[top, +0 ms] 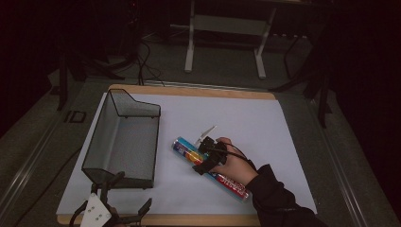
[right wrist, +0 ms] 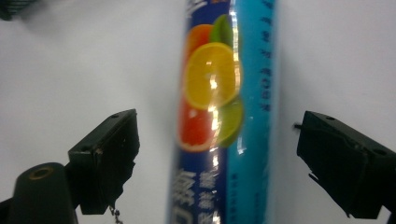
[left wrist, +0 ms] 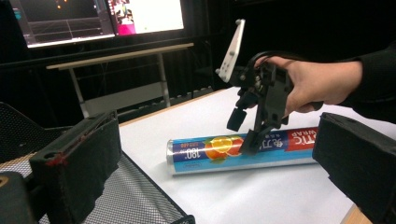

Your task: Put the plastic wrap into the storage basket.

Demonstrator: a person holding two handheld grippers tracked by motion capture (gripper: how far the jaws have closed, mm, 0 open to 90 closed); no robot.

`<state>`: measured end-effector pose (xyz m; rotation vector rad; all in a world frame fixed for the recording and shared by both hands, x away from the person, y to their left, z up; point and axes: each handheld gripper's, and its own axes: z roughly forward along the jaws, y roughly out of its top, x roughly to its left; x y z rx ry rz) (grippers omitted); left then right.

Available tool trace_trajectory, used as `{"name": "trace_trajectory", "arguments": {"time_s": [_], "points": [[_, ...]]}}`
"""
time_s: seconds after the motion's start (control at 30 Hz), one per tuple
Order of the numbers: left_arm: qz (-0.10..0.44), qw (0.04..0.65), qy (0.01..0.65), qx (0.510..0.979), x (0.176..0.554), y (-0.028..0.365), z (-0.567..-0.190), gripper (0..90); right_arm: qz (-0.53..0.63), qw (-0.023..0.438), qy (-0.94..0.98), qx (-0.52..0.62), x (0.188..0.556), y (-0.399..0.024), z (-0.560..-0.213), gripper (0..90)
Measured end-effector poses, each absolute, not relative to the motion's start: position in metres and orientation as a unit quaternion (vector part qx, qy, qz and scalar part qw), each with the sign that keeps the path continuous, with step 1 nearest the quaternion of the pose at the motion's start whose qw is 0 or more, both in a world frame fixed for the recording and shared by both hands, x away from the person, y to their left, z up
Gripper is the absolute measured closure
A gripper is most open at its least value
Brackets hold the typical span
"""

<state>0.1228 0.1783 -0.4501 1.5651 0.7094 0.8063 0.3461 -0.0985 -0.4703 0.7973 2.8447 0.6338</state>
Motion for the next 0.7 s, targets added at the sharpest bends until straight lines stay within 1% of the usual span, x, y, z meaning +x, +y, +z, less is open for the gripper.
{"name": "trace_trajectory", "arguments": {"time_s": [0.07, 0.13, 0.27, 0.4, 0.43, 0.47, 0.5, 0.53, 0.63, 0.67, 0.7], "points": [[0.345, 0.582, 0.305, 0.671, 0.123, 0.178, -0.450, 1.7, 0.196, 0.044, 0.945, 0.260, 0.349, -0.097, -0.473, 12.3], [0.345, 0.582, 0.306, 0.670, 0.123, 0.178, -0.450, 1.7, 0.186, 0.039, 0.946, 0.262, 0.350, -0.095, -0.475, 12.5], [0.346, 0.581, 0.304, 0.671, 0.123, 0.178, -0.450, 1.6, 0.168, 0.047, 0.946, 0.272, 0.353, -0.091, -0.480, 14.7], [0.345, 0.581, 0.303, 0.673, 0.123, 0.178, -0.450, 1.6, 0.143, 0.036, 0.951, 0.273, 0.359, -0.088, -0.486, 15.6], [0.345, 0.581, 0.304, 0.672, 0.123, 0.178, -0.450, 1.7, 0.142, 0.037, 0.950, 0.276, 0.360, -0.087, -0.488, 16.3], [0.344, 0.582, 0.304, 0.672, 0.123, 0.178, -0.450, 1.7, 0.136, 0.035, 0.951, 0.276, 0.361, -0.087, -0.490, 20.1], [0.343, 0.582, 0.304, 0.672, 0.123, 0.178, -0.450, 1.7, 0.134, 0.037, 0.951, 0.275, 0.363, -0.087, -0.491, 21.7], [0.344, 0.582, 0.304, 0.671, 0.123, 0.178, -0.450, 1.7, 0.135, 0.030, 0.951, 0.278, 0.364, -0.087, -0.492, 23.3], [0.344, 0.582, 0.303, 0.672, 0.123, 0.178, -0.450, 1.6, 0.124, 0.029, 0.953, 0.275, 0.364, -0.083, -0.494, 23.1], [0.343, 0.581, 0.303, 0.673, 0.123, 0.178, -0.450, 1.7, 0.116, 0.029, 0.954, 0.275, 0.364, -0.082, -0.495, 23.9], [0.343, 0.581, 0.303, 0.673, 0.123, 0.178, -0.450, 1.7, 0.107, 0.025, 0.955, 0.277, 0.365, -0.080, -0.496, 26.5]]}}
